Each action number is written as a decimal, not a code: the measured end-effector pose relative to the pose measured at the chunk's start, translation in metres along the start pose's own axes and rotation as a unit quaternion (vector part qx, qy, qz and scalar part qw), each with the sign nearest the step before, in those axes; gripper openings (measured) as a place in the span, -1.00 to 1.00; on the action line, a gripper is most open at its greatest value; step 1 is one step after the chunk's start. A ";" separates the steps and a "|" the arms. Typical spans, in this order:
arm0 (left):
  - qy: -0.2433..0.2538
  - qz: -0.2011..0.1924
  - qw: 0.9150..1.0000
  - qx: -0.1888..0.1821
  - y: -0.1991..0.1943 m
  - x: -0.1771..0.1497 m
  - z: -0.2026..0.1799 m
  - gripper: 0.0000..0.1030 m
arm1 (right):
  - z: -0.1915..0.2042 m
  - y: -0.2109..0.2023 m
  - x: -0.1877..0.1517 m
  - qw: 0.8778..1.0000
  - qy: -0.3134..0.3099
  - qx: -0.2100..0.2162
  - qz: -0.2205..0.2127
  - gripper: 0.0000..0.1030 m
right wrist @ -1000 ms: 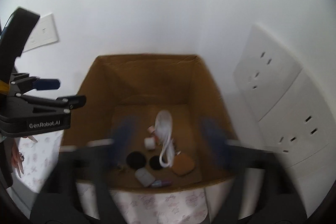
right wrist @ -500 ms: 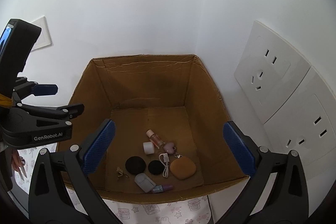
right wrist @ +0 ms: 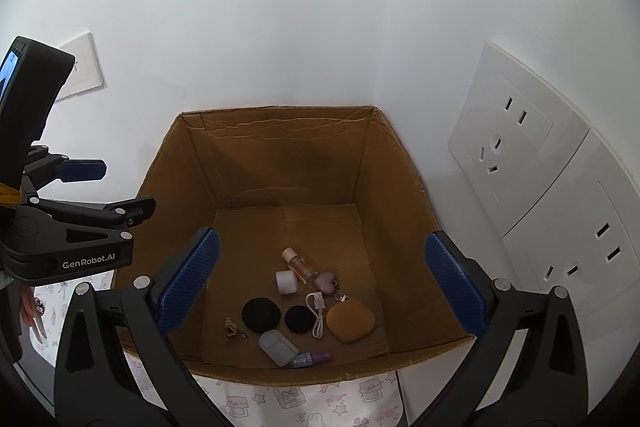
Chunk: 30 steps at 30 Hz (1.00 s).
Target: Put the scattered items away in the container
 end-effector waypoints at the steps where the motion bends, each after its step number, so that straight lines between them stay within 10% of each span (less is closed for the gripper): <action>1: 0.000 -0.001 1.000 0.002 -0.002 -0.001 0.000 0.32 | 0.000 0.000 0.000 1.000 0.000 0.000 0.000 1.00; 30: -0.110 -0.006 0.993 0.049 -0.077 -0.090 0.066 0.32 | 0.058 -0.048 -0.013 0.997 -0.019 0.067 -0.013 1.00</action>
Point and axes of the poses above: each gripper's, at about its wrist camera, not at the fingertips, and y roughly the way its jaws point, z to its left, x to its top, the point moved 3 cm from there along y, roughly the way its jaws point, and after that the axes turned 4 degrees about -y, right-handed, at the moved point
